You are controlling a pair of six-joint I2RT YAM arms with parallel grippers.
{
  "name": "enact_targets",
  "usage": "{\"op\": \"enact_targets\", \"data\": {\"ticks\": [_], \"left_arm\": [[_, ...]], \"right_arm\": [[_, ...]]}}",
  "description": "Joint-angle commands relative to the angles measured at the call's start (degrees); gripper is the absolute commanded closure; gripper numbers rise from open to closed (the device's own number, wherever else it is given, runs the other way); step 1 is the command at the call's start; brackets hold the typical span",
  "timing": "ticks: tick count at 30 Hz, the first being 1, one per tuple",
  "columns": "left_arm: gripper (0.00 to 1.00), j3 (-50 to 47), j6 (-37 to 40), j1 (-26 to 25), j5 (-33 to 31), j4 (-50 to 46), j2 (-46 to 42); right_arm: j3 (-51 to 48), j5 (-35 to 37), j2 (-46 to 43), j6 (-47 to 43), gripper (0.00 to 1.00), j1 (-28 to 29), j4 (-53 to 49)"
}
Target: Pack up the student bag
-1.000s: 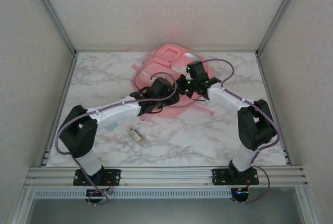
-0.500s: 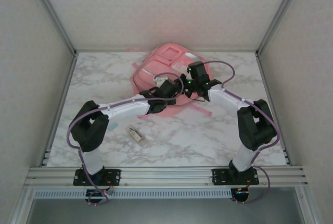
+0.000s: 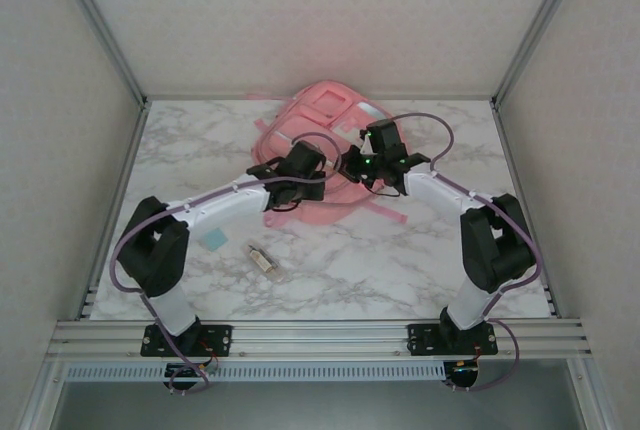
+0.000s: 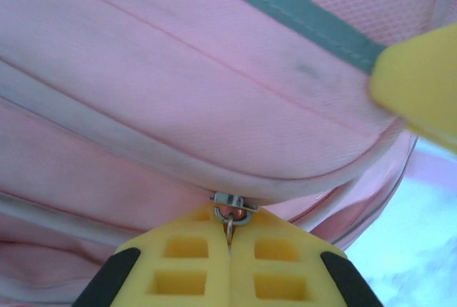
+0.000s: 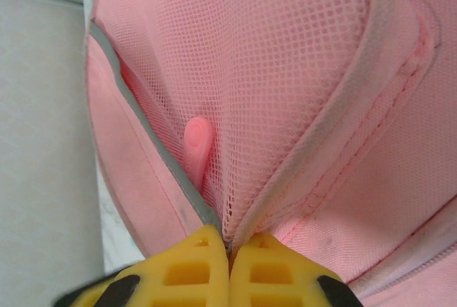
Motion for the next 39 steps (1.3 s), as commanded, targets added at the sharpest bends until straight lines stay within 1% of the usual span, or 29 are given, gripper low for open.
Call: {"op": "enact_targets", "data": {"ticks": [1,3,7,8,10,11,13,15,17,19,22,25,29,30,31,33,35,37,39], "left_arm": [[1.0,-0.27,12.87,3.22,5.3,-8.84,-3.51],[1.0,0.38,16.76,3.88,7.13,-11.32,-3.37],[1.0,0.75,20.32,4.55,5.14,-12.85,-3.35],[1.0,0.72,21.06,4.53,5.86,-12.73,-3.67],[1.0,0.48,21.42,4.53,9.28,-11.77,-4.47],[1.0,0.16,21.21,4.35,11.47,-10.95,-4.91],[1.0,0.07,20.66,3.78,13.92,-10.15,-5.38],[1.0,0.62,19.76,2.53,15.15,-9.82,-5.22],[1.0,0.78,17.99,1.38,17.81,-7.95,-4.82],[1.0,1.19,15.67,0.09,20.65,-5.61,-4.0],[1.0,2.79,12.57,-1.96,22.71,-2.66,-1.49],[1.0,5.97,11.14,-3.28,19.81,-2.83,1.69],[1.0,7.49,8.26,-3.47,13.08,-2.08,3.21],[0.96,7.81,7.49,-3.47,11.99,-1.63,3.47],[0.89,8.22,6.82,-3.47,11.44,-1.24,3.75],[0.68,8.9,5.01,-3.64,10.42,-0.26,4.86],[0.56,10.4,3.62,-3.88,9.08,-0.66,6.63],[0.5,12.25,2.66,-4.41,7.75,-1.97,8.86],[0.47,14.3,1.85,-5.09,6.45,-3.4,11.15]], "right_arm": [[2.96,0.48,-1.48,-11.29,1.0,-2.24,-8.52],[4.39,0.04,-0.35,-15.26,1.0,-2.79,-11.2],[7.41,-0.82,2.05,-24.79,1.0,-4.63,-17.77],[8.35,0.24,2.67,-27.86,1.0,-5.27,-20.11],[9.59,3.01,3.67,-32.8,1.0,-6.75,-23.62],[10.03,4.24,4.15,-34.4,1.0,-7.78,-24.71],[10.96,5.82,5.08,-35.37,1.0,-9.95,-25.9],[11.88,5.93,5.68,-34.16,1.0,-12.31,-25.48],[12.64,4.65,5.95,-31.6,1.0,-13.7,-23.9],[14.24,4.76,6.4,-28.02,1.0,-14.02,-23.66],[15.62,4.12,6.5,-22.44,0.99,-14.01,-22.91],[13.51,1.06,4.62,-18.24,1.0,-14.05,-19.99],[9.27,-1.77,1.14,-14.63,1.0,-14.01,-16.49],[8.27,-2.31,0.31,-13.87,1.0,-13.91,-15.68],[7.56,-2.79,-0.36,-13.32,1.0,-13.97,-15.04],[6.67,-3.4,-1.19,-12.57,1.0,-13.85,-14.38],[6.62,-3.58,-1.64,-12.39,1.0,-13.73,-14.45],[6.65,-3.64,-1.9,-12.43,1.0,-13.67,-14.6],[6.75,-3.67,-2.13,-12.43,1.0,-13.62,-14.58]]}}
